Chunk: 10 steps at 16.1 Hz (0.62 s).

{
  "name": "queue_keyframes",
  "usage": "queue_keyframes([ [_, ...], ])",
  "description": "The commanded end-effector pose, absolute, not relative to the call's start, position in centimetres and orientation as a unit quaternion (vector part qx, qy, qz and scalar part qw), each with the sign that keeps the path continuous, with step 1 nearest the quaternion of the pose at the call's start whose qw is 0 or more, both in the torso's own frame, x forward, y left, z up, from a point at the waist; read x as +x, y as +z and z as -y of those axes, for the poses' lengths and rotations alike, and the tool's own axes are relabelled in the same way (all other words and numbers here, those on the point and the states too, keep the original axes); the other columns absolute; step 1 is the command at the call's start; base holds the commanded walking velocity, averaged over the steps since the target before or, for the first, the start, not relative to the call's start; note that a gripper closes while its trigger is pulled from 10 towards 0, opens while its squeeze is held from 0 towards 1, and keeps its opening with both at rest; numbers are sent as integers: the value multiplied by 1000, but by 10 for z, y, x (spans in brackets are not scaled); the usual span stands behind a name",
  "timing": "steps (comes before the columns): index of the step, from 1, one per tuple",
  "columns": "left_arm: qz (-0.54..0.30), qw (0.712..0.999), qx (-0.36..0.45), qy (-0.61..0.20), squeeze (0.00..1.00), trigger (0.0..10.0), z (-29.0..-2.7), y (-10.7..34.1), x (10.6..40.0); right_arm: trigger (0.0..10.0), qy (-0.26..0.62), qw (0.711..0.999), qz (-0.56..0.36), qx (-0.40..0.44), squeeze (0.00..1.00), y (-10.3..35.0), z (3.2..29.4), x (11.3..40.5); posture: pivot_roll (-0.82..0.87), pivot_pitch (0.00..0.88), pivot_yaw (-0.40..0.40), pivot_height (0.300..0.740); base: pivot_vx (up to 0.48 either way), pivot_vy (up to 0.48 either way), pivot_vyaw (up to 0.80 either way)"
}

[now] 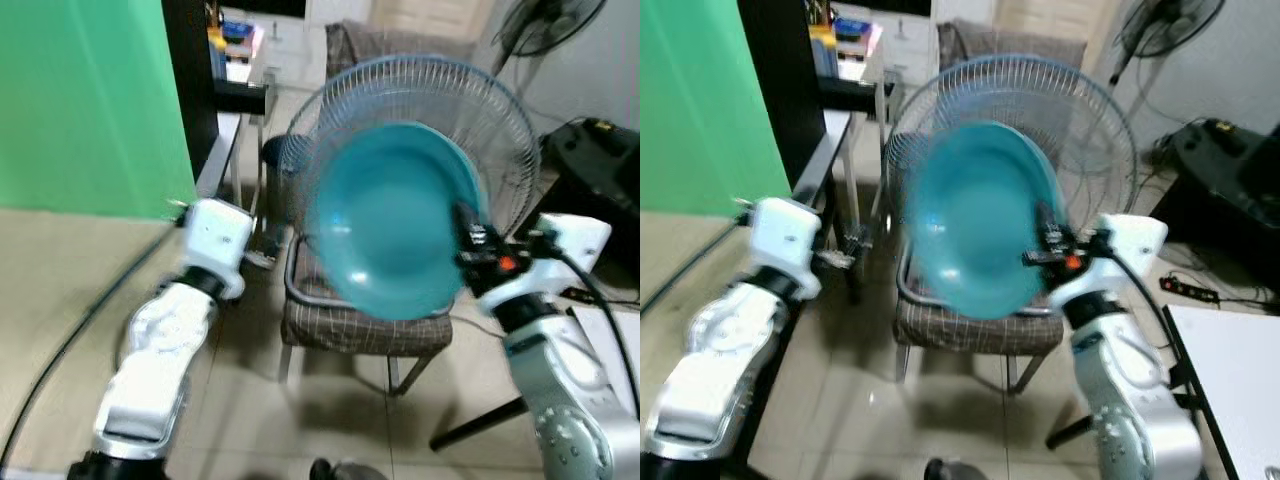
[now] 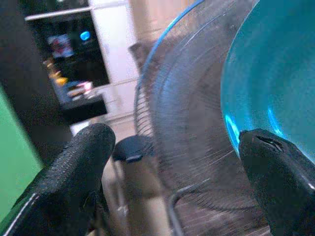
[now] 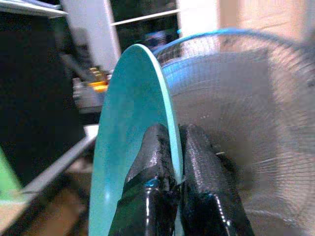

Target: Setting the table

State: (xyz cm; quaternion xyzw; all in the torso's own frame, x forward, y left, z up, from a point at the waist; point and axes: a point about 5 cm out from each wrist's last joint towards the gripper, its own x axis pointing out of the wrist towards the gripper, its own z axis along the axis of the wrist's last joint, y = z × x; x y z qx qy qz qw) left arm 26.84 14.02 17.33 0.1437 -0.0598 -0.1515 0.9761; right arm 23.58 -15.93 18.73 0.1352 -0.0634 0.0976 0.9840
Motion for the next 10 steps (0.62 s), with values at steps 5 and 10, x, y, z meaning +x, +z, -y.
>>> queue_keyframes([
  [5, 62, 977, 145, -145, 0, 10000, -144, 176, 270, 10000, 100, 983, 84, 127, 0, 193, 156, 232, -18, 0, -62, 740, 0, 0, -800],
  [10, 55, 980, 131, -137, 0, 10000, -144, 177, 272, 10000, 94, 984, 84, 125, 0, 193, 155, 233, -19, 0, -63, 740, 0, 0, -800],
])
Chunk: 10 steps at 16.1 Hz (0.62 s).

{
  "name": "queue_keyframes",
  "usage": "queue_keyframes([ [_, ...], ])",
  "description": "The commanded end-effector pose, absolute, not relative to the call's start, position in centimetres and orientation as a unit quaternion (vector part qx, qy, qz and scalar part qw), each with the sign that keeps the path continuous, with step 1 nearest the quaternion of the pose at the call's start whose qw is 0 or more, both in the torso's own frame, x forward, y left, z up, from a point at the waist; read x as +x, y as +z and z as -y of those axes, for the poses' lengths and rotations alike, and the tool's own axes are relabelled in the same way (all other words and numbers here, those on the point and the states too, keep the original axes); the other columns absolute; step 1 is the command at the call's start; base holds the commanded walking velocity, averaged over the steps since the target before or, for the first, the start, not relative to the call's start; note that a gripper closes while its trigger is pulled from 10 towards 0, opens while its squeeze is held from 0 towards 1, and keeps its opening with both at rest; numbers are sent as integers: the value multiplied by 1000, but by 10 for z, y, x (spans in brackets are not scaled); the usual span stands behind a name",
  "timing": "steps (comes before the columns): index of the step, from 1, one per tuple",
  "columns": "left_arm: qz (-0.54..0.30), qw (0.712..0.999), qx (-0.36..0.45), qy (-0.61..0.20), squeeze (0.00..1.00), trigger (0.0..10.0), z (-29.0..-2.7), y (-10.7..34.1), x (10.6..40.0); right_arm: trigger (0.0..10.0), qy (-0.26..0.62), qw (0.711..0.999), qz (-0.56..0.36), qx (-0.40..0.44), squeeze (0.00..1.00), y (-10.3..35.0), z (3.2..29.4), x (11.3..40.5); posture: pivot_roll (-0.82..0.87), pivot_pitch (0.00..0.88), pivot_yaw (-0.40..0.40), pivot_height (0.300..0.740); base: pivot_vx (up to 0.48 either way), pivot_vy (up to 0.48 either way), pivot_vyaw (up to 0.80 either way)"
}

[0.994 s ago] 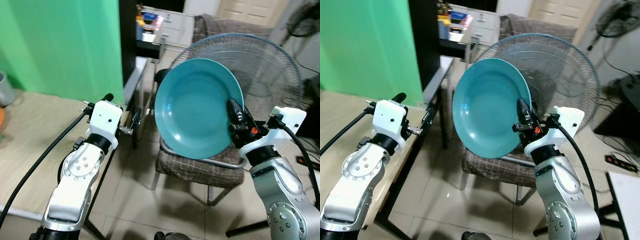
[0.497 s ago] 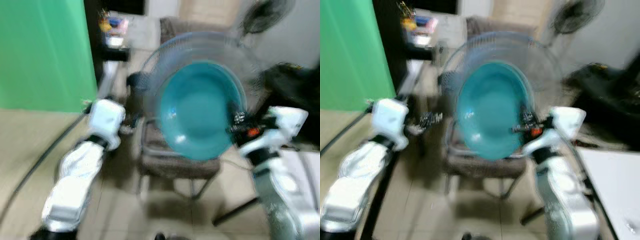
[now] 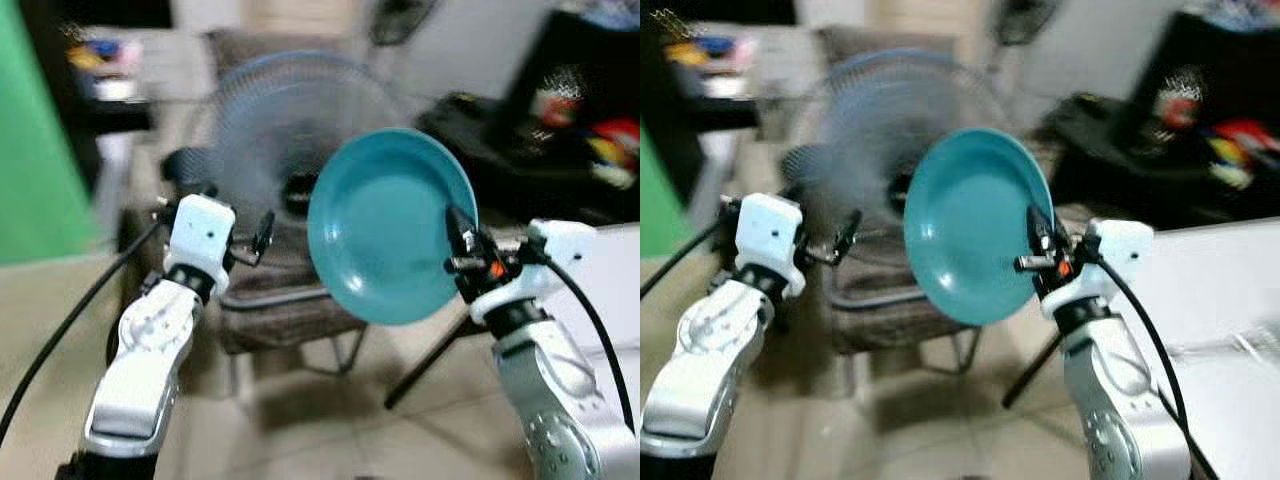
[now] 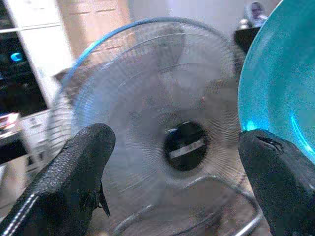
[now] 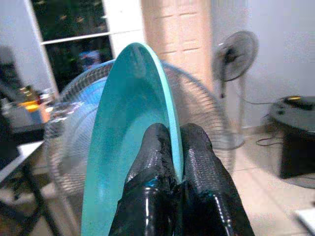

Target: Setting the table

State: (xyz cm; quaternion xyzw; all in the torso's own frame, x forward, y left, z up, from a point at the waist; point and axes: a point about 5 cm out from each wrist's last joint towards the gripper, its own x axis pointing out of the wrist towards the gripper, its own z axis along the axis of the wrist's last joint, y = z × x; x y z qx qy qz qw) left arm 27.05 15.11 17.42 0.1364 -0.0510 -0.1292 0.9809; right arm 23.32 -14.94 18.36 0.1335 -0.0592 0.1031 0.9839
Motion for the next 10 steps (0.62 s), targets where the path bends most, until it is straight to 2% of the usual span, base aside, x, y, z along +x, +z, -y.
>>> queue_keyframes([
  [1, 58, 980, 134, -132, 0, 10000, -145, 178, 273, 10000, 90, 985, 81, 124, 0, 192, 156, 233, -19, 0, -64, 740, 0, 0, -800],
  [4, 45, 984, 128, -116, 0, 10000, -150, 175, 274, 10000, 68, 988, 69, 117, 0, 189, 158, 237, -17, 0, -67, 740, 0, 0, -800],
  [6, 42, 988, 118, -91, 0, 10000, -155, 172, 275, 10000, 50, 988, 60, 131, 0, 186, 162, 238, -15, 0, -68, 740, 0, 0, -800],
  [7, 55, 991, 112, -47, 0, 10000, -161, 172, 276, 10000, 38, 987, 54, 149, 0, 184, 166, 240, -14, 0, -71, 740, 0, 0, -800],
  [10, 59, 991, 117, -40, 0, 10000, -164, 173, 276, 10000, 27, 981, 45, 186, 0, 181, 169, 242, -13, 0, -73, 740, 0, 0, -800],
])
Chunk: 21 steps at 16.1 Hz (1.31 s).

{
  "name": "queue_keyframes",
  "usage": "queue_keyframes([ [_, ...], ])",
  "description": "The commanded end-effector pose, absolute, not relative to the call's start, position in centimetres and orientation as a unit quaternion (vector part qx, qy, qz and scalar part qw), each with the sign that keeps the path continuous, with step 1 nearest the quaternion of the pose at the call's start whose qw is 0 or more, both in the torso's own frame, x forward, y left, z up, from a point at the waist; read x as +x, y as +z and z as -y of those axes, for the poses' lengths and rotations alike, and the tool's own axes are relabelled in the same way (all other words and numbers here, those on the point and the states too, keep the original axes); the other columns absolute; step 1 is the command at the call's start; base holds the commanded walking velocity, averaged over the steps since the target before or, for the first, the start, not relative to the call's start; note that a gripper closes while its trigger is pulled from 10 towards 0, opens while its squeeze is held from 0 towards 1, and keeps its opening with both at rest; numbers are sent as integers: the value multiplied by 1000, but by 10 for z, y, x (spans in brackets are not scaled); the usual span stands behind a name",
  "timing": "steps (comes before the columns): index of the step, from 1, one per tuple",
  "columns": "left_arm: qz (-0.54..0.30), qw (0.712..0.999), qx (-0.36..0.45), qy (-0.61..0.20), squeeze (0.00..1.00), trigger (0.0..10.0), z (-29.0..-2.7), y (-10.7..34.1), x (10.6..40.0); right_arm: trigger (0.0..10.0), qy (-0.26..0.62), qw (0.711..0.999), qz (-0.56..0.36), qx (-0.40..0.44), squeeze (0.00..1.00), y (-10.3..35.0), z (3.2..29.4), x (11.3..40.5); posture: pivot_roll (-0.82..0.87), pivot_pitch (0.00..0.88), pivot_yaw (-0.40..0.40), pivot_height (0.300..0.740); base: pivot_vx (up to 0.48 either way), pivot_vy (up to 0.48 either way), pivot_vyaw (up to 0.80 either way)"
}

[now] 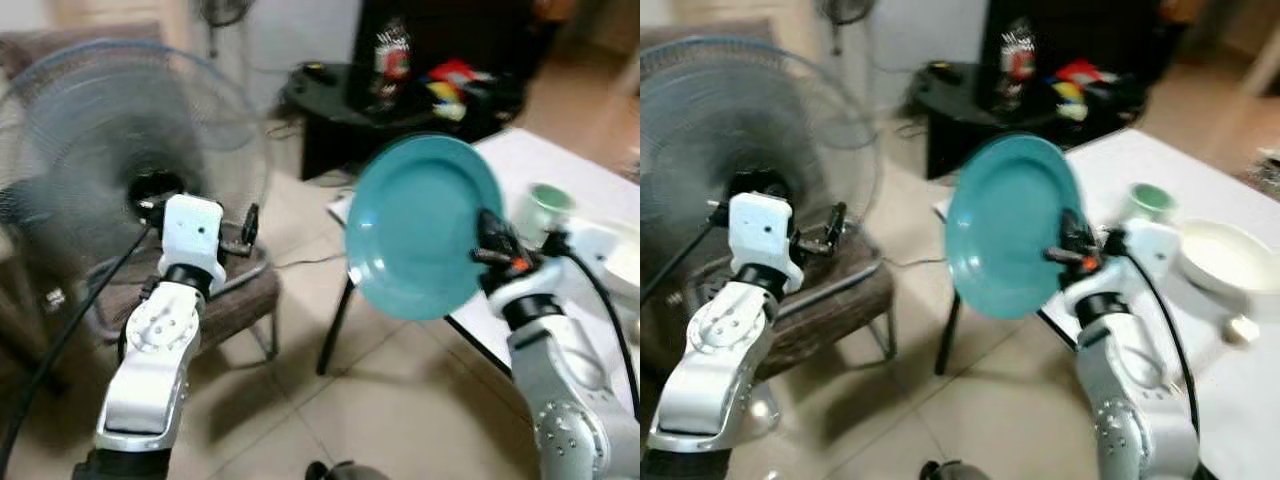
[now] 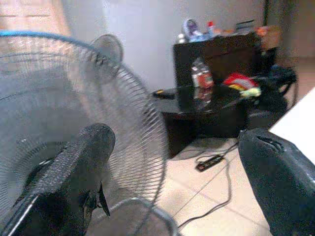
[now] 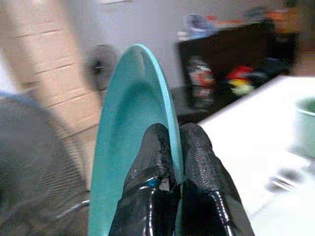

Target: Setting the table

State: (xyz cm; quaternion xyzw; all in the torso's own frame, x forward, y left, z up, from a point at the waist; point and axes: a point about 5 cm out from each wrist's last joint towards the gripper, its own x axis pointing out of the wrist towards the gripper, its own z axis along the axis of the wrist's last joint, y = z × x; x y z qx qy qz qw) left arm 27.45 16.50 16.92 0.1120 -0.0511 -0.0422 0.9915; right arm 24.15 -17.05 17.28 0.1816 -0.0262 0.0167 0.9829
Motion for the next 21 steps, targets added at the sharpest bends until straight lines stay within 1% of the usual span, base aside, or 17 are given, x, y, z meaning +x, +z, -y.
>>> queue_keyframes([
  [1, 53, 992, 104, -52, 0, 10000, -164, 172, 276, 10000, 25, 979, 41, 198, 0, 181, 169, 242, -13, 0, -73, 740, 0, 0, -800],
  [3, 61, 991, 107, -62, 0, 10000, -162, 173, 276, 10000, 17, 974, 26, 225, 0, 177, 172, 242, -15, 0, -73, 740, 0, 0, -800],
  [8, 53, 990, 106, -71, 0, 10000, -159, 170, 277, 10000, 2, 971, 13, 237, 0, 171, 176, 240, -22, 0, -68, 740, 0, 0, -800],
  [10, 52, 990, 106, -72, 0, 10000, -160, 170, 278, 10000, 0, 970, 6, 244, 0, 169, 176, 239, -23, 0, -67, 740, 0, 338, -800],
  [19, 53, 987, 118, -100, 0, 10000, -160, 173, 283, 10000, -19, 955, 7, 295, 0, 162, 177, 234, -17, 0, -27, 740, 0, 380, 0],
  [21, 45, 988, 113, -97, 0, 10000, -161, 171, 283, 10000, -20, 954, 6, 298, 0, 162, 176, 234, -19, 0, -25, 740, 0, 0, 0],
])
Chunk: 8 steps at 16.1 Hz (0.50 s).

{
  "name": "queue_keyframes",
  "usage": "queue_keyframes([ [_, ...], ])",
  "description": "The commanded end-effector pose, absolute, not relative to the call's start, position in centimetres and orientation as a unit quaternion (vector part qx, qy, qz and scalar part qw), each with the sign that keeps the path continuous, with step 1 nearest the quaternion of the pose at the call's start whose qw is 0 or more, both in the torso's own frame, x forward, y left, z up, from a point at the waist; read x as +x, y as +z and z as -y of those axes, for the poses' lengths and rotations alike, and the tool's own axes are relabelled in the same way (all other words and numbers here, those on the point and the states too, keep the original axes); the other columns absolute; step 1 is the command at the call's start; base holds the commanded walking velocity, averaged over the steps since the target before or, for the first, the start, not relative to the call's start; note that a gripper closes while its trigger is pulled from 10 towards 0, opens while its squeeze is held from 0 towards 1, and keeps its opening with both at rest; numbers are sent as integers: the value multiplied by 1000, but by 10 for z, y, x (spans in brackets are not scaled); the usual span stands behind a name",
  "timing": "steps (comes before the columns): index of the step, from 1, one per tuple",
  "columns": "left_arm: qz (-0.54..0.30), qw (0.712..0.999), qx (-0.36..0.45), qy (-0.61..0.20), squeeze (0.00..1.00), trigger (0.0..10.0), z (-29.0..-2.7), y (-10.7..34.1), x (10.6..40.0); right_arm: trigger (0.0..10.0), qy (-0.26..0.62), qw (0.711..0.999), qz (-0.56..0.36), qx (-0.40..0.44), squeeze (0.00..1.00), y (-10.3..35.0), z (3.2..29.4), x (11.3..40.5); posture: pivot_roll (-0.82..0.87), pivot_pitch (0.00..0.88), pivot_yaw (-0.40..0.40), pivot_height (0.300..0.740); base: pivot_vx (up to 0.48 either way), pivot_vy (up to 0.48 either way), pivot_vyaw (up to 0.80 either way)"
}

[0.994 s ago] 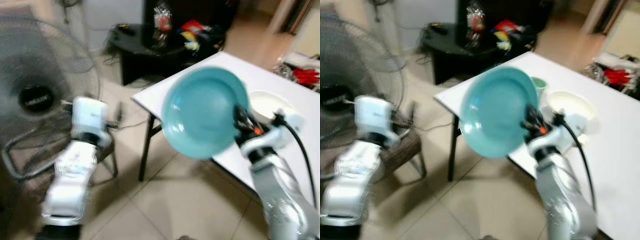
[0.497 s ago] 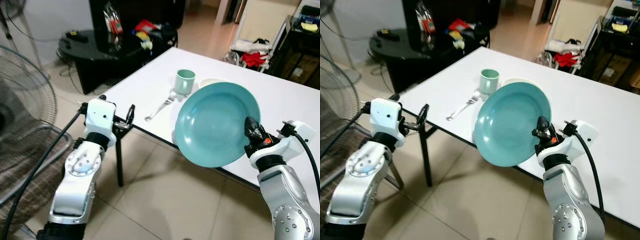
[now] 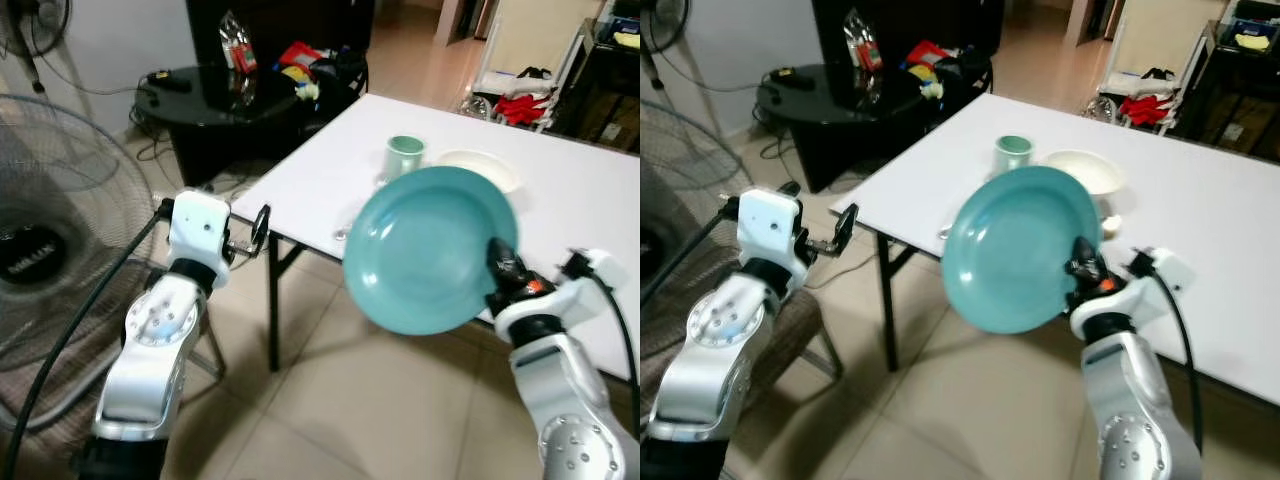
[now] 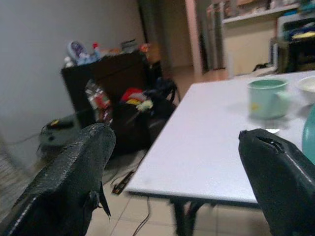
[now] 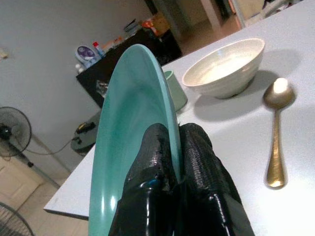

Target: Setting the table

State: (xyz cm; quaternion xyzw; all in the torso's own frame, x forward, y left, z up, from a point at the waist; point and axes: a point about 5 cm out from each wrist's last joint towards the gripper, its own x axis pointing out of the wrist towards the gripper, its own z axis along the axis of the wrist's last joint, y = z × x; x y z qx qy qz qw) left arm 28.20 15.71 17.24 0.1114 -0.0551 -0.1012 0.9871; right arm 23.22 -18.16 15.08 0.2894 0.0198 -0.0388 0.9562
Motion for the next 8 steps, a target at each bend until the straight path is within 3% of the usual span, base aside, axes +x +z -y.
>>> queue_keyframes([
  [1, 47, 988, 110, -97, 0, 10000, -160, 170, 283, 10000, -18, 954, 2, 298, 0, 161, 176, 234, -21, 0, -26, 740, 0, 0, 0],
  [7, 50, 989, 94, -101, 0, 10000, -158, 169, 280, 10000, 3, 961, -12, 276, 0, 159, 172, 240, -14, 0, -44, 740, 41, 0, 0],
  [8, 49, 989, 93, -102, 0, 10000, -158, 169, 280, 10000, 7, 961, -16, 277, 0, 159, 171, 241, -14, 0, -47, 740, 266, 0, -800],
])
